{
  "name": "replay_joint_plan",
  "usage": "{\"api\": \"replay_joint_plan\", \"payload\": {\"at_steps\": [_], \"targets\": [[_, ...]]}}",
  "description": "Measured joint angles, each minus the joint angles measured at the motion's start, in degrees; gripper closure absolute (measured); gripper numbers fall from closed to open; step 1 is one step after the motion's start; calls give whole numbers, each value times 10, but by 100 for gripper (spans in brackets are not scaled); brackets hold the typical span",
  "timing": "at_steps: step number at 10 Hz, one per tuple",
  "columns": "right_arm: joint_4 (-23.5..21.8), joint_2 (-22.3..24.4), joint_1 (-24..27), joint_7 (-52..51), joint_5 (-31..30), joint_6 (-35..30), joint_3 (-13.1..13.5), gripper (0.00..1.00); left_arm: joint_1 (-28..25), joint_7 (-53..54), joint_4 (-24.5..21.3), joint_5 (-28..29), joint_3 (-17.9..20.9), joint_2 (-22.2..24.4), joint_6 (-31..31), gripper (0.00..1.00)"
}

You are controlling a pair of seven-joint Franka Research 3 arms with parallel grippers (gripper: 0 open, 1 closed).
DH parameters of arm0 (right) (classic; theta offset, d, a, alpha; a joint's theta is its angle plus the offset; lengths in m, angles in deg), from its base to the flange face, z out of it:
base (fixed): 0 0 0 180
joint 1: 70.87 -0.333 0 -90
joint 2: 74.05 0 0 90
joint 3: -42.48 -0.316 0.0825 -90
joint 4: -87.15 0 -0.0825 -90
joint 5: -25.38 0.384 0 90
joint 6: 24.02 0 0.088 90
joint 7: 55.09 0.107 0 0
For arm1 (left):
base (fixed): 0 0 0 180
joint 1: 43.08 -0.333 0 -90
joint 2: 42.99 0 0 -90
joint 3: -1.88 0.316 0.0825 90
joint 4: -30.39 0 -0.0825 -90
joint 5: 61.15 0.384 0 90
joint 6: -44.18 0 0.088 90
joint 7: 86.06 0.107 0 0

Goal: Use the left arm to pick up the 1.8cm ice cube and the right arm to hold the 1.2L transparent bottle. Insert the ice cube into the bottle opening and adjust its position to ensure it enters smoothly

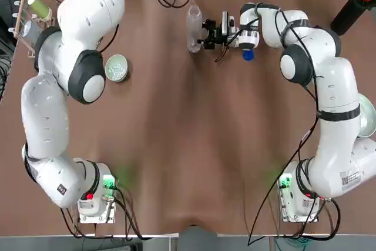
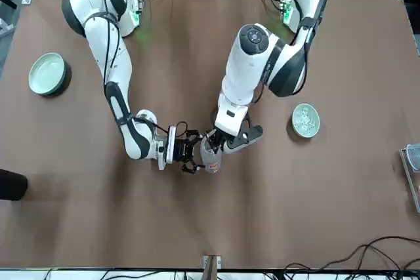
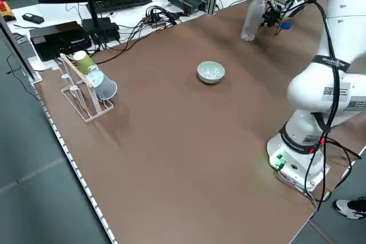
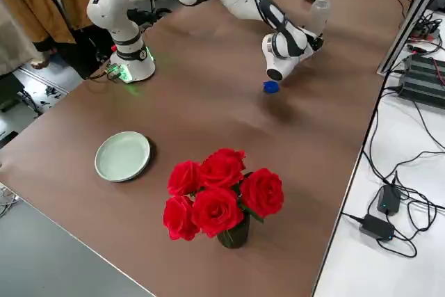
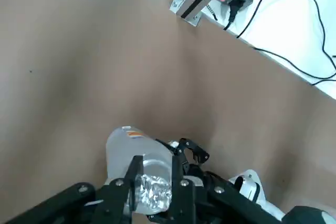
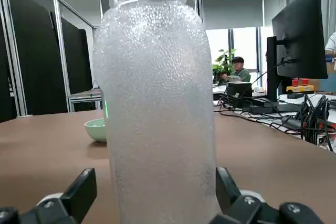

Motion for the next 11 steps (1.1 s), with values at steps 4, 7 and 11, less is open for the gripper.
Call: {"api": "replay_joint_plan", "payload": {"at_steps": [4, 7, 11], "targets": [[0, 0, 0, 0, 0, 0, 0, 0, 13, -3, 0, 0, 0, -23, 6, 74], [0, 0, 0, 0, 0, 0, 0, 0, 26, -3, 0, 0, 0, -23, 6, 74], [0, 0, 0, 0, 1, 0, 0, 0, 26, -3, 0, 0, 3, -23, -27, 74]]}}
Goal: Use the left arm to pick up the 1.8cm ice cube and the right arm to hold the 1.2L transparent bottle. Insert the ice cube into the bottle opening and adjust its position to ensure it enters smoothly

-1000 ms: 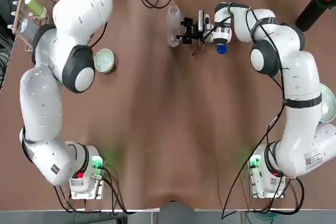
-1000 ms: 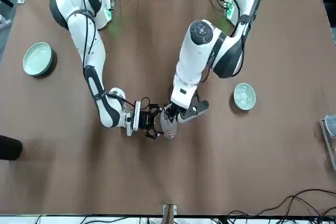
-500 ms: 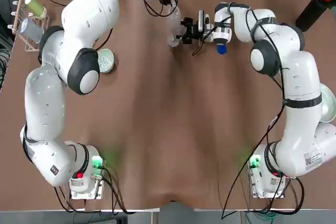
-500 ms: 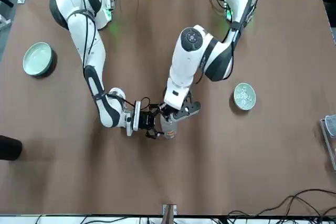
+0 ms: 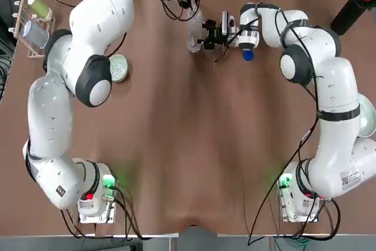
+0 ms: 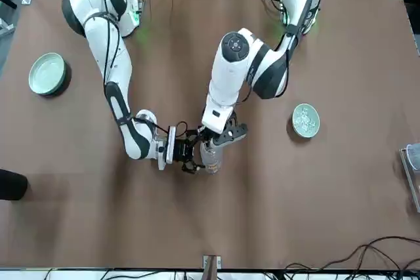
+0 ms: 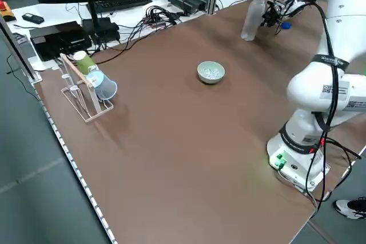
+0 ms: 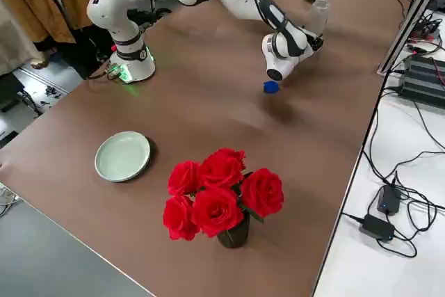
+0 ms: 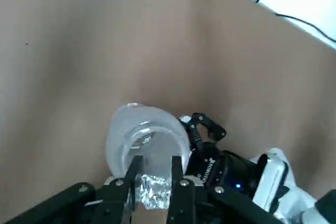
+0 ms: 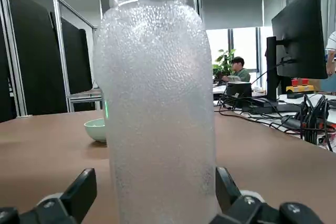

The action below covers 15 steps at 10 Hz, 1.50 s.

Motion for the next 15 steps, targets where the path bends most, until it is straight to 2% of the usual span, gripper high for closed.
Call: {"api": "replay_joint_plan", "payload": {"at_steps": [5, 10, 12, 15], "targets": [[0, 0, 0, 0, 0, 0, 0, 0, 0, 0, 0, 0, 1, 1, -7, 72], [0, 0, 0, 0, 0, 0, 1, 0, 0, 1, 1, 2, 1, 2, -7, 0], [1, 0, 7, 0, 1, 0, 4, 0, -1, 9, 3, 3, 2, 11, -30, 0], [3, 2, 27, 0, 0, 0, 10, 0, -11, 62, 2, 4, 6, 45, -126, 0]]}}
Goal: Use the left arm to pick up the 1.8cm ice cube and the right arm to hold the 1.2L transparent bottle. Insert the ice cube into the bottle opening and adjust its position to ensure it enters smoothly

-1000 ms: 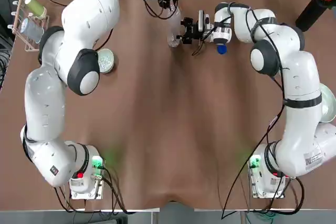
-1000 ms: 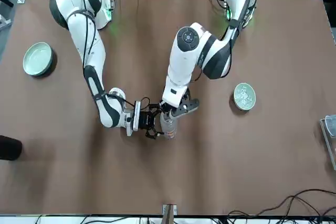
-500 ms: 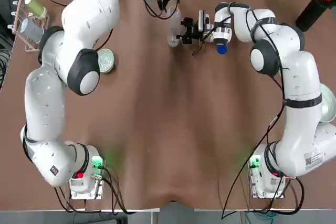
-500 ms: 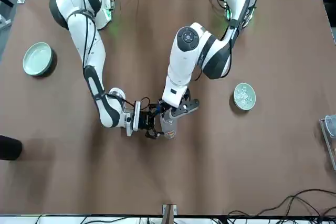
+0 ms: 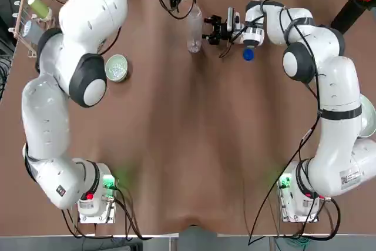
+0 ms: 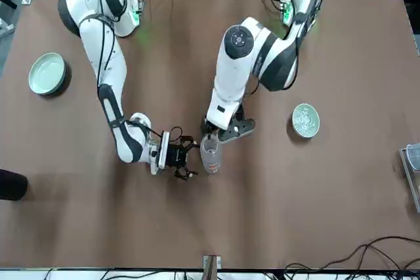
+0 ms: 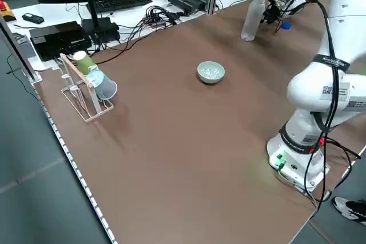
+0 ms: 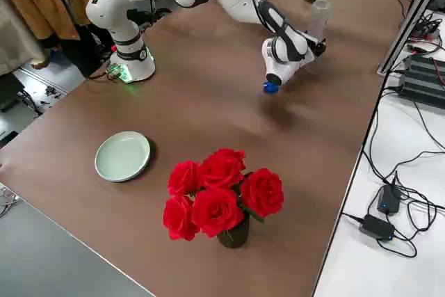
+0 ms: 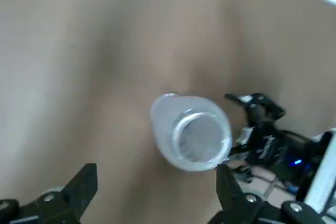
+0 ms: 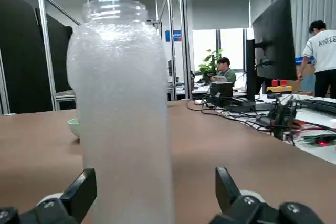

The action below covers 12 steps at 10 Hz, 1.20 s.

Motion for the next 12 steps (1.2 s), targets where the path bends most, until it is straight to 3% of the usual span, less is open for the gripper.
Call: {"api": "replay_joint_plan", "payload": {"at_steps": [2, 4, 6, 10, 12], "targets": [[-1, 0, 6, 9, -11, 0, 3, 0, -24, 53, -24, 0, 1, 45, -37, 0], [-1, 11, 22, 67, -68, 0, 3, 0, -50, 120, -106, 0, 1, 123, -49, 0], [0, 39, 41, 146, -131, 1, 11, 0, -79, 181, -175, 0, 2, 203, -107, 0], [1, 103, 50, 317, -266, 1, 57, 0, -159, 311, -198, 0, 2, 269, -175, 0], [7, 156, 57, 460, -366, -6, 74, 0, -210, 378, -198, 0, 3, 294, -198, 0]]}}
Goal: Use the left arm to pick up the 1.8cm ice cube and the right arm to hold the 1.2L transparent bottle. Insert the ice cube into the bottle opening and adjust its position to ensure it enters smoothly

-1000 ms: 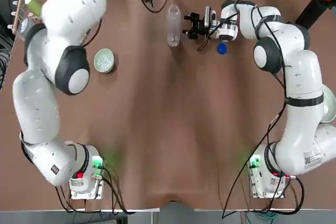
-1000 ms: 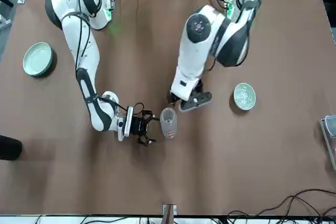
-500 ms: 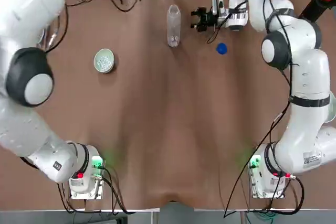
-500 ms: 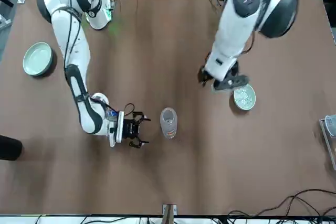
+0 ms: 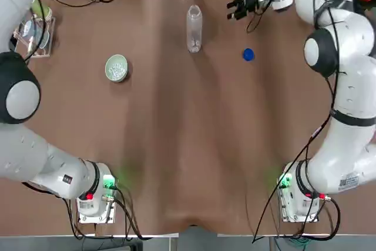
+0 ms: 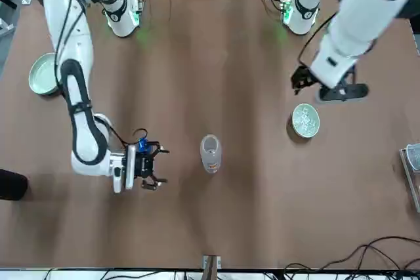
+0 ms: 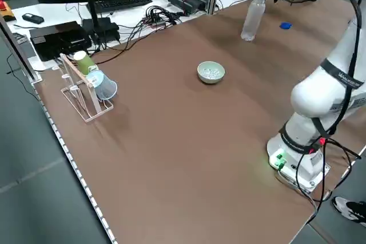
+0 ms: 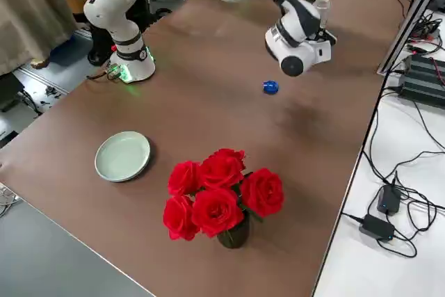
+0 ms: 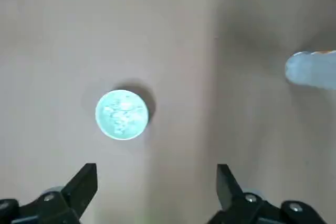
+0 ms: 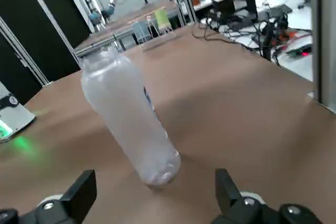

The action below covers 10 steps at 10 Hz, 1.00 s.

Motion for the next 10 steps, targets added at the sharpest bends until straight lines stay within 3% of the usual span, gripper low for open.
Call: {"api": "replay_joint_plan", "payload": {"at_steps": [3, 5, 10], "targets": [[0, 115, 24, 233, -206, -37, 12, 0, -81, 104, -1, 0, 1, 32, -26, 0], [-2, 160, 50, 331, -308, -79, 18, 0, -117, 138, -4, 0, 2, 59, -46, 0], [1, 283, 87, 619, -564, -124, 24, 0, -132, 188, -6, 0, 2, 58, -41, 0]]}}
